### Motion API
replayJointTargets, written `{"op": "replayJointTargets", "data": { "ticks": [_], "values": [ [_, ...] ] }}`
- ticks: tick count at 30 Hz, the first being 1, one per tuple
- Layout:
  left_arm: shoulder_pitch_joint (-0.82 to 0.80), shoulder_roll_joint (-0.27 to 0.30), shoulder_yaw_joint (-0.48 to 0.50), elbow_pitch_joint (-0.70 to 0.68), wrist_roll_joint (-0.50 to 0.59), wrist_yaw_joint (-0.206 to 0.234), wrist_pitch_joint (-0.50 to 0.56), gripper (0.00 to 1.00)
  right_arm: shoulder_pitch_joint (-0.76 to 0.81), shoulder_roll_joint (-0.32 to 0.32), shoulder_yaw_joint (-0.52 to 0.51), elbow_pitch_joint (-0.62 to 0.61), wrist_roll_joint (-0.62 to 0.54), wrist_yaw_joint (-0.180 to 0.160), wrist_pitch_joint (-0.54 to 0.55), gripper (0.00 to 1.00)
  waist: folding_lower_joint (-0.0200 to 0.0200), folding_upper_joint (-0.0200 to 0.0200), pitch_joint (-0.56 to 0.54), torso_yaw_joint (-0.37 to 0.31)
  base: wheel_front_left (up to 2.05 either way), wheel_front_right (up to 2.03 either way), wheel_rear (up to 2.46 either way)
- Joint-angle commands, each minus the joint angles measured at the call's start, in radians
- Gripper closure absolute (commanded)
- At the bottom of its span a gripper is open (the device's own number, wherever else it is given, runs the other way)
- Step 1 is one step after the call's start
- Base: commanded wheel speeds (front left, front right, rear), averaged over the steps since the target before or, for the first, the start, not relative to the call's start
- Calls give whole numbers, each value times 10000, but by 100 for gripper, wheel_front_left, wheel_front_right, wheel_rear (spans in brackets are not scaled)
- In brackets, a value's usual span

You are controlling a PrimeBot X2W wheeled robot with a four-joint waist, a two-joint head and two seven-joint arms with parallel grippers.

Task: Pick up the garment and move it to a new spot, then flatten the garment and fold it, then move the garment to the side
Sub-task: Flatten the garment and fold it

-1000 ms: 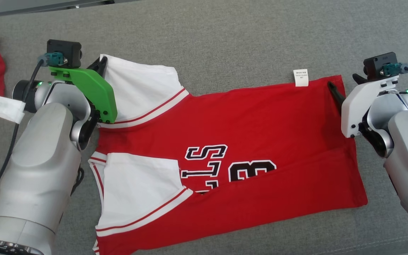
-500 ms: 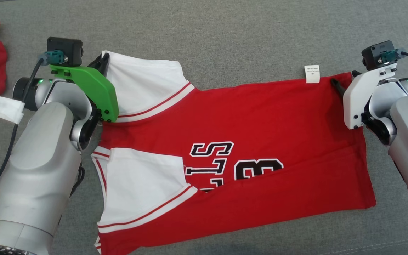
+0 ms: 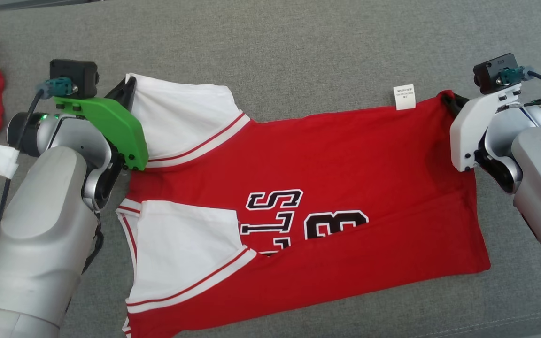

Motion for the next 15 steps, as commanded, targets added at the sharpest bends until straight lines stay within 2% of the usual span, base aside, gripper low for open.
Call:
{"op": "replayJointTargets", "data": {
  "ticks": [1,8,15],
  "values": [
    [184,131,51,-98,-112,39,-95,100,-28,-76,50,-41,111,-3,-141,100,0,47,-84,-46,0,0,0],
    [1461,625,408,-1600,-402,225,-650,100,661,-399,209,-600,782,-3,-1161,100,0,47,-434,-92,0,0,0],
    [3555,1222,715,-4150,-609,971,-902,100,2068,-766,-186,-1757,1288,-3,-2202,100,0,47,-772,-108,0,0,0]
  ]
}}
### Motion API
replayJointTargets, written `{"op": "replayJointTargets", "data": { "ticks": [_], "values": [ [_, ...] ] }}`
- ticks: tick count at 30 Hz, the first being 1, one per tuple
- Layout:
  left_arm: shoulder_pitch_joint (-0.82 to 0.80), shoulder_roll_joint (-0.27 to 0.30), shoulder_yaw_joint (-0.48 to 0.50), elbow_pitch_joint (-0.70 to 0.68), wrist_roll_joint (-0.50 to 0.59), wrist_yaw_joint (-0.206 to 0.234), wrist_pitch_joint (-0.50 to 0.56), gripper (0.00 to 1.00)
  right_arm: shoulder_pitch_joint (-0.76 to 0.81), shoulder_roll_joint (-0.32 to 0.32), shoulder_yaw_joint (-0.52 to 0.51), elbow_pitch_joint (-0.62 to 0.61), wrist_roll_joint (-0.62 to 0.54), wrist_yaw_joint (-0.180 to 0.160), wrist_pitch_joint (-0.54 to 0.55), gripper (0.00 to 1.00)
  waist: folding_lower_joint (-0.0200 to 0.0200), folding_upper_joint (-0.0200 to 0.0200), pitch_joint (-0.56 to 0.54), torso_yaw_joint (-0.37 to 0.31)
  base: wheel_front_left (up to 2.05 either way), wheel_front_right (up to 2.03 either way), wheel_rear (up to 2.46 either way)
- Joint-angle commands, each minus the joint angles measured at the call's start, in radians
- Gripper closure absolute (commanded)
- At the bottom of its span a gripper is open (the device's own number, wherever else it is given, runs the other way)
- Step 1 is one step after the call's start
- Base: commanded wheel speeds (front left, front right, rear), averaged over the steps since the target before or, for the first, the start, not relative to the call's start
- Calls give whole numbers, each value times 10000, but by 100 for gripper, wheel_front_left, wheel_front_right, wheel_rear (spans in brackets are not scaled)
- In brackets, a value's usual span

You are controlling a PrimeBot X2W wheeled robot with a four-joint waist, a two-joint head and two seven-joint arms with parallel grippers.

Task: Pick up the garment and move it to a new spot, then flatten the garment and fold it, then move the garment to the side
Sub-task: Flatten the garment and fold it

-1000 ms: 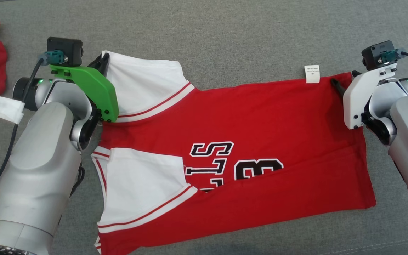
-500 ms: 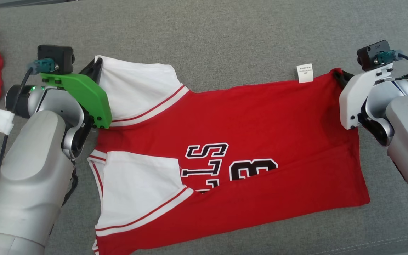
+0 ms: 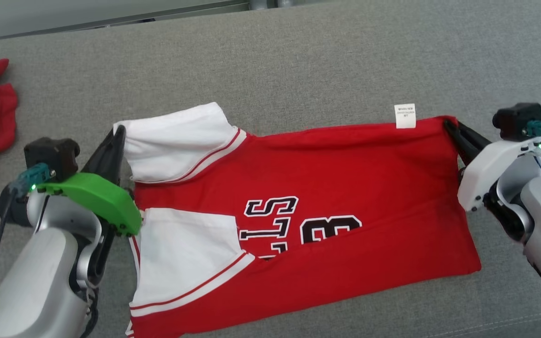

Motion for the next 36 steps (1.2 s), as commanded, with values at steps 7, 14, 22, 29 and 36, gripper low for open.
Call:
{"op": "replayJointTargets", "data": {
  "ticks": [7,14,22,29,36],
  "values": [
    [2347,451,185,-2538,-177,1049,35,100,1850,-40,-855,-1085,16,-3,-694,100,0,47,-505,-44,0,0,0],
    [4516,555,50,-3927,-257,1909,161,100,3493,192,-1918,-2032,-431,-3,-572,100,0,47,-997,-20,0,0,0],
    [5397,209,-210,-3613,-385,2120,-124,100,4388,457,-2654,-2536,-835,-3,-292,100,0,47,-1270,64,0,0,0],
    [5717,-17,-295,-3214,-618,2062,-284,100,4939,657,-3068,-2858,-1206,-3,-50,100,0,47,-1417,105,0,0,0],
    [6016,-44,-322,-3134,-766,2127,-312,100,5347,866,-3317,-3082,-1435,-3,110,100,0,47,-1431,62,0,0,0]
  ]
}}
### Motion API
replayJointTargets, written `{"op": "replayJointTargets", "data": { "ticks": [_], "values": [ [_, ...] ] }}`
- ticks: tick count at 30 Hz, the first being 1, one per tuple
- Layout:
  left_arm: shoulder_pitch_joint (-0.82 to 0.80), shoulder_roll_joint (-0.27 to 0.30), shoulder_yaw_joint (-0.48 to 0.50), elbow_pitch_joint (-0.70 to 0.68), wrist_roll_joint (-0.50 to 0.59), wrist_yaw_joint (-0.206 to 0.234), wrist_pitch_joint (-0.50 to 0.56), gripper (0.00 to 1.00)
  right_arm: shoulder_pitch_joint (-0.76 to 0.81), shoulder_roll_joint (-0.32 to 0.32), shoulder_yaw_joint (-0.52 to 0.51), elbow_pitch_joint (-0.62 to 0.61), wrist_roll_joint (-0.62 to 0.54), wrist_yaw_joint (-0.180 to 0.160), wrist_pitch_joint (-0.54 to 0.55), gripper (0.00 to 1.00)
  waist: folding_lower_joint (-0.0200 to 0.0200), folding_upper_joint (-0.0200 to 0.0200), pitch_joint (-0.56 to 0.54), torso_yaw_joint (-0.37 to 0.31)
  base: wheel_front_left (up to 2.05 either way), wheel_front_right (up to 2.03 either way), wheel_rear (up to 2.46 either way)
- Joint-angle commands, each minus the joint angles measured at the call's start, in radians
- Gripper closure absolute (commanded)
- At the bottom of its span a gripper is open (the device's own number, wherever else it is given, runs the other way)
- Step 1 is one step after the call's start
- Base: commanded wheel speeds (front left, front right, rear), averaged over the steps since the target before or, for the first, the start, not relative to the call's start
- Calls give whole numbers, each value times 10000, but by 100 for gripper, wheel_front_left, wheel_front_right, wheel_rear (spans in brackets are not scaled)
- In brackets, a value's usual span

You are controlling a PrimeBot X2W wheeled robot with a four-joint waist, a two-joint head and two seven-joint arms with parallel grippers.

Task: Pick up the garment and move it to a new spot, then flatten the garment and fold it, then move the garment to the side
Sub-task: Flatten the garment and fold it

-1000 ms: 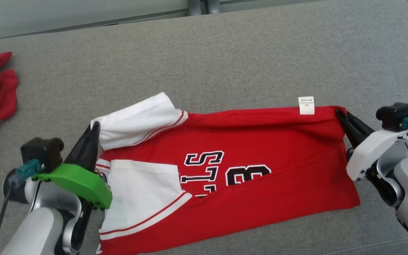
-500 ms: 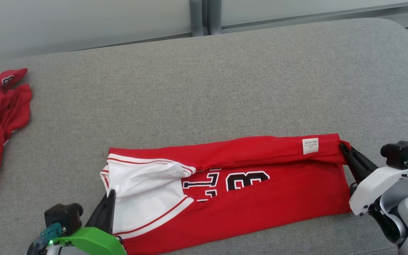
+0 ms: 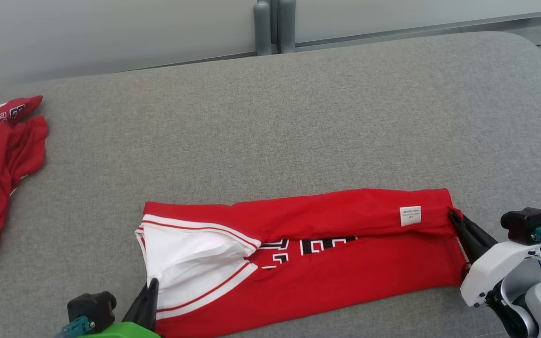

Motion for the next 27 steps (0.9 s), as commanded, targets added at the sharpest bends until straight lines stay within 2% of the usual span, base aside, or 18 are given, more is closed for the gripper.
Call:
{"op": "replayJointTargets", "data": {
  "ticks": [1,12,13,14,15,16,17,18,27],
  "values": [
    [179,-8,-19,-59,-88,61,-16,100,136,37,-58,-50,-106,-3,39,100,1,47,-2,-10,0,0,0],
    [370,-97,-165,306,-197,-14,-6,100,331,161,37,80,-355,-3,-6,100,1,47,-218,-39,0,0,0],
    [413,-98,-176,323,-201,-10,-19,91,366,156,53,112,-370,-3,-41,95,1,47,-257,-40,0,0,0],
    [460,-100,-196,338,-218,-20,-39,69,400,151,58,132,-377,-3,-107,84,1,47,-294,-41,0,0,0],
    [509,-99,-205,353,-239,-31,-54,51,453,161,66,141,-384,-3,-144,68,1,47,-336,-43,0,0,0],
    [556,-95,-211,370,-257,-33,-60,16,517,164,72,159,-391,-3,-208,53,1,47,-378,-43,0,0,0],
    [604,-92,-216,386,-276,-36,-48,0,575,168,67,175,-404,-3,-261,12,1,47,-420,-46,0,0,0],
    [670,-84,-216,399,-299,-25,-29,0,655,185,30,190,-390,-3,-331,0,1,47,-453,-50,0,0,0],
    [1228,109,-44,228,-483,260,-42,0,1431,314,-428,126,-432,-3,-646,0,1,47,-836,-102,0,0,0]
  ]
}}
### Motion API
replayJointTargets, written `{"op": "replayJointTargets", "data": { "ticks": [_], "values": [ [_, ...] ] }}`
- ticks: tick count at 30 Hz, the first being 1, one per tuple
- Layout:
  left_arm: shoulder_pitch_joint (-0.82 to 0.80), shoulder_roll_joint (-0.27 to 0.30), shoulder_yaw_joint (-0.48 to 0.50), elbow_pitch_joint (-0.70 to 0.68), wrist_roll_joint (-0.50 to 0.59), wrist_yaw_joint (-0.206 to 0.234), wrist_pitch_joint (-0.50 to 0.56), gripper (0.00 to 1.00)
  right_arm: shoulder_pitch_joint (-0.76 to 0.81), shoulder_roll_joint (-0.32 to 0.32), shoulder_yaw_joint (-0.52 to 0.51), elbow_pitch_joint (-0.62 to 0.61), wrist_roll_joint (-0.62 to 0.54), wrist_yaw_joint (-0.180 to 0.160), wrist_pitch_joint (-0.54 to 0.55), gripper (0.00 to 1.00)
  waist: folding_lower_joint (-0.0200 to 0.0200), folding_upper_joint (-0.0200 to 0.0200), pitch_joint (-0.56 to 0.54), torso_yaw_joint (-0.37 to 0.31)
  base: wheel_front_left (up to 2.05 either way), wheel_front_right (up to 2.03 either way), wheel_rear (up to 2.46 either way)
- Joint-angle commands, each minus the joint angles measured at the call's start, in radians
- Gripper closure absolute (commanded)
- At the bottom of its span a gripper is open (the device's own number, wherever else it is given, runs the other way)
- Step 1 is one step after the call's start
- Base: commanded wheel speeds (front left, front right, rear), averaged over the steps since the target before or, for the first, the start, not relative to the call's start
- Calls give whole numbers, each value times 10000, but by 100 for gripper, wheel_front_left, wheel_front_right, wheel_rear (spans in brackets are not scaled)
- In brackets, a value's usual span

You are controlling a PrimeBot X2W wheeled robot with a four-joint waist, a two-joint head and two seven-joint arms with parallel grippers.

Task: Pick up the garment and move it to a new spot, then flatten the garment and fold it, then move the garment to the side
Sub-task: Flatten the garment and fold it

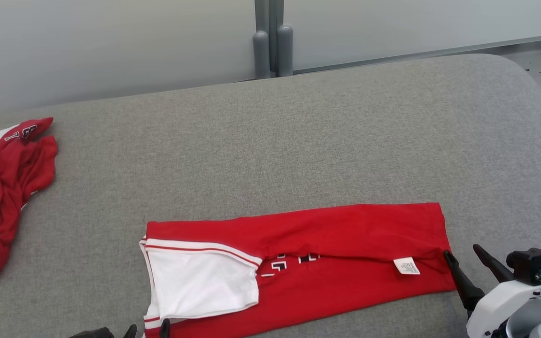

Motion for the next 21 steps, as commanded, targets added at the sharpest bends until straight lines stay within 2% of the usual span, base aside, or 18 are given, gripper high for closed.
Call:
{"op": "replayJointTargets", "data": {
  "ticks": [1,10,21],
  "values": [
    [158,70,62,-96,-50,72,-53,0,169,15,-85,-30,-12,-3,-42,0,0,47,-89,-22,0,0,0],
    [334,200,380,-967,58,485,-330,0,909,148,-844,-647,-228,-3,237,0,0,47,-491,-95,0,0,0],
    [-533,-56,344,-968,464,513,-800,0,903,232,-1400,-1319,-600,-3,874,0,0,47,-823,-59,0,0,0]
  ]
}}
